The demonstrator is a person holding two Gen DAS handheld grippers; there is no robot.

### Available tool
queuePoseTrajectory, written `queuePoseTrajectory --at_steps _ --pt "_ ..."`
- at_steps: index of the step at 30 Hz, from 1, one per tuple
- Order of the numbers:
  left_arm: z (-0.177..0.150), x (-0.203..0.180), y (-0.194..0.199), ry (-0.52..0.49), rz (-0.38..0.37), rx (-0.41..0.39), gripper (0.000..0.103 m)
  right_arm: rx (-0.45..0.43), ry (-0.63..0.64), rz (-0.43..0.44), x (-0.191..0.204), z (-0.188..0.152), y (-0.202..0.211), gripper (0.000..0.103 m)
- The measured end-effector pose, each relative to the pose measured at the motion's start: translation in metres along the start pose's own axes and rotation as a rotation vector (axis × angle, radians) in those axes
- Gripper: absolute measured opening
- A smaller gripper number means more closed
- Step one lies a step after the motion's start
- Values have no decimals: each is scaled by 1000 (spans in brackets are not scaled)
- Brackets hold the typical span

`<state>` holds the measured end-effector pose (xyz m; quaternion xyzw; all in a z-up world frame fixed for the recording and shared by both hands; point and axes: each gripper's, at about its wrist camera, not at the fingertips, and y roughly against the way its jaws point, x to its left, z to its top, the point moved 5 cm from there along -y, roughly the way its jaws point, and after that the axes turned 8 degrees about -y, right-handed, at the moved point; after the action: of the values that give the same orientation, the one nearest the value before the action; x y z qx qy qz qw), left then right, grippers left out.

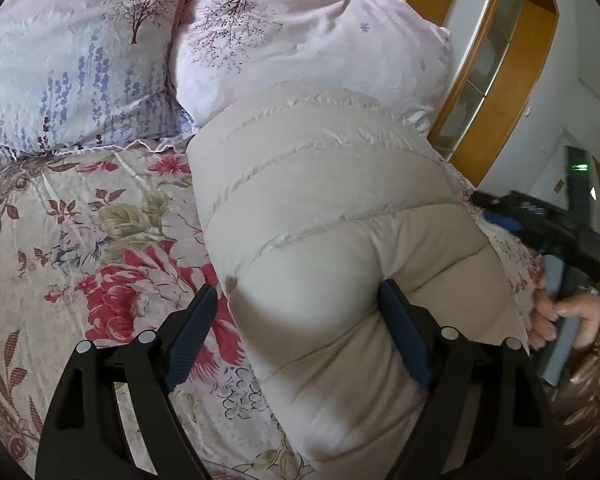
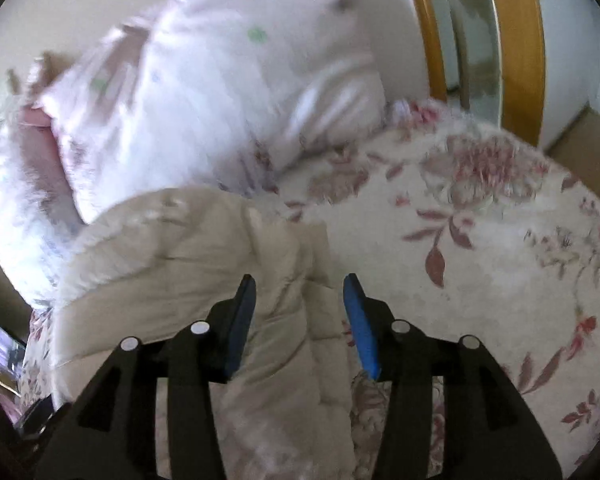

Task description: Fold large clothes

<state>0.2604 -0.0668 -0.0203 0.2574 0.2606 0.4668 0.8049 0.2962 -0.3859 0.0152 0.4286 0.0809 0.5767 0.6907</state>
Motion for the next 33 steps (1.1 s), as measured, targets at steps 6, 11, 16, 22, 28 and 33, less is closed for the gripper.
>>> queuePoseTrajectory --at_steps 6,11,16,22,28,33 --pt "-1 0 -1 2 4 3 85 56 132 50 30 -25 4 44" --pt "-1 2 -2 18 -15 2 87 179 98 63 24 -40 -28 46" --pt "-1 9 -1 110 -108 -21 87 244 48 112 14 -44 -46 47" --pt "-2 17 2 177 -152 -32 87 258 27 127 10 -35 -28 58" --pt "-1 14 3 168 -174 -27 87 226 -39 192 -5 -23 1 89" --pt "-2 13 0 168 -188 -19 88 233 -88 203 -21 -20 6 96"
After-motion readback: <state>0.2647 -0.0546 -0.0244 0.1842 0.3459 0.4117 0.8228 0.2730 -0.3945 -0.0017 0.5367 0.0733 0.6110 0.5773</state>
